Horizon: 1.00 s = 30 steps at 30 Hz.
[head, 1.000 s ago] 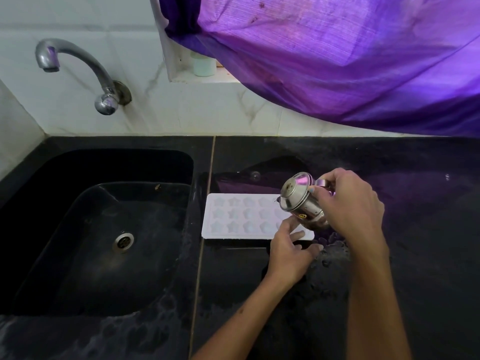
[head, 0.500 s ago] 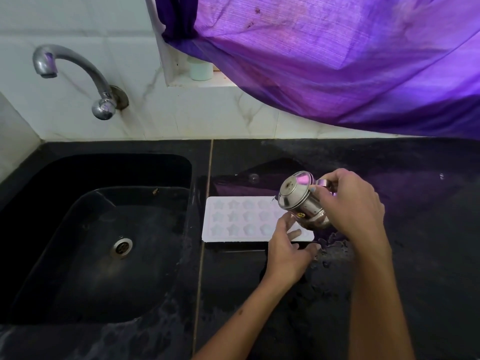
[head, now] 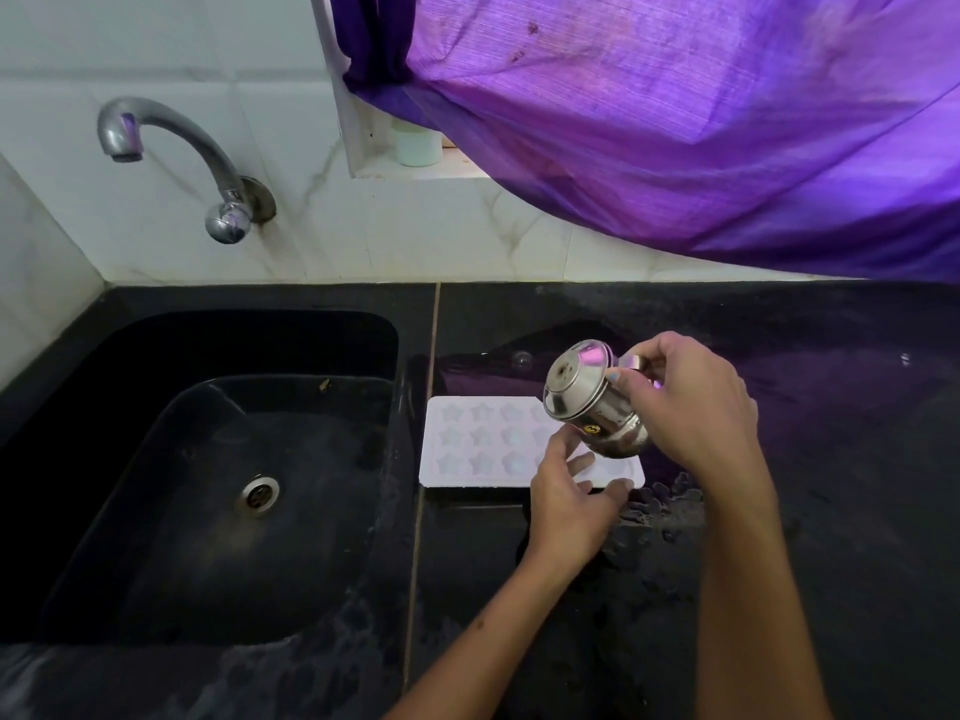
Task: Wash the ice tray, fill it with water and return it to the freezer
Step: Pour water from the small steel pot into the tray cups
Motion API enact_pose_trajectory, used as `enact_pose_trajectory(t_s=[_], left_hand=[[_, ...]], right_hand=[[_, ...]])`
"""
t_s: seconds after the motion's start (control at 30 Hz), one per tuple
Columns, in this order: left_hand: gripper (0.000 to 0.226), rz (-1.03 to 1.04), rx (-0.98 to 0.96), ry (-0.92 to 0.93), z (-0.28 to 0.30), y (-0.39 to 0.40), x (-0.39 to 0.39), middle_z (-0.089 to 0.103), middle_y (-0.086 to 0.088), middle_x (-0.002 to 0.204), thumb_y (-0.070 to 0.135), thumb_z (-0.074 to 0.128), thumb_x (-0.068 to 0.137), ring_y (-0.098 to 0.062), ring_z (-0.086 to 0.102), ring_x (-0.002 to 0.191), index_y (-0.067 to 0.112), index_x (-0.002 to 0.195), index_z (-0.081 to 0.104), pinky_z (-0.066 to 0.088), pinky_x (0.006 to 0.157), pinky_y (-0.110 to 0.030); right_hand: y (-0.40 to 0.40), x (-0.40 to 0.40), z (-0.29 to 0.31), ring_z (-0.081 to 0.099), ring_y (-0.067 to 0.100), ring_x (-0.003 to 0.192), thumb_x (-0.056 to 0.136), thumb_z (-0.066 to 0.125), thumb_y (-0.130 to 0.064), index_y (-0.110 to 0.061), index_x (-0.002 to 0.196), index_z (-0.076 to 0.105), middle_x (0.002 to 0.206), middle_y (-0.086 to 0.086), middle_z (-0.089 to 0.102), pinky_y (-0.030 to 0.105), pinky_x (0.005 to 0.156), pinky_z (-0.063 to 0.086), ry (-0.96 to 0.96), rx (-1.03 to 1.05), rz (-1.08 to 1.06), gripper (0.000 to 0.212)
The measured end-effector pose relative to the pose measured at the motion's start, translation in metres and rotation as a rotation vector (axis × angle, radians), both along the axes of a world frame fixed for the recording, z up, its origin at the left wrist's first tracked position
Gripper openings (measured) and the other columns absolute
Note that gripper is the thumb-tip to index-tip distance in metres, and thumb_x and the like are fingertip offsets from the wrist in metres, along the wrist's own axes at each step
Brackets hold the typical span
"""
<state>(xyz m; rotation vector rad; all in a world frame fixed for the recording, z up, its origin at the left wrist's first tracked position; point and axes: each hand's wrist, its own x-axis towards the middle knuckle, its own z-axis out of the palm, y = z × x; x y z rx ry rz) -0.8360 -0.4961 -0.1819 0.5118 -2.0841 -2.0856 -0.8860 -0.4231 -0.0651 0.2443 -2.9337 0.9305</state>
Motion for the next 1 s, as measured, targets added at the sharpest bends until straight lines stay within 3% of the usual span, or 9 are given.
enact_pose_trajectory(t_s=[0.3,0.63,1.0], left_hand=[[0.063,-0.022,0.002,-0.039,-0.001,-0.005,0.000,0.053,0.013,0.128,0.012,0.074,0.075,-0.006,0.055,0.113,0.022,0.130,0.047,0.046,0.086,-0.018],[0.058,-0.038,0.031,-0.048,0.001,-0.008,0.000,0.053,0.015,0.120,0.009,0.074,0.076,-0.008,0.054,0.114,0.025,0.124,0.047,0.047,0.090,-0.023],[0.059,-0.042,0.041,-0.050,-0.001,-0.008,-0.002,0.054,0.009,0.129,0.009,0.075,0.074,-0.008,0.055,0.115,0.023,0.125,0.048,0.047,0.090,-0.024]], right_hand=[[-0.010,0.003,0.002,0.058,0.023,0.090,0.090,0.060,-0.037,-0.028,0.092,0.057,0.100,-0.004,0.062,0.042,0.078,0.048,0.001,0.064,0.008,0.009],[-0.015,0.006,0.005,0.057,0.024,0.092,0.090,0.060,-0.037,-0.026,0.094,0.060,0.103,-0.003,0.060,0.040,0.078,0.045,0.004,0.074,-0.003,0.011],[-0.016,0.006,0.003,0.055,0.021,0.087,0.091,0.060,-0.035,-0.025,0.098,0.061,0.102,-0.004,0.060,0.039,0.077,0.045,0.030,0.097,-0.016,0.013]])
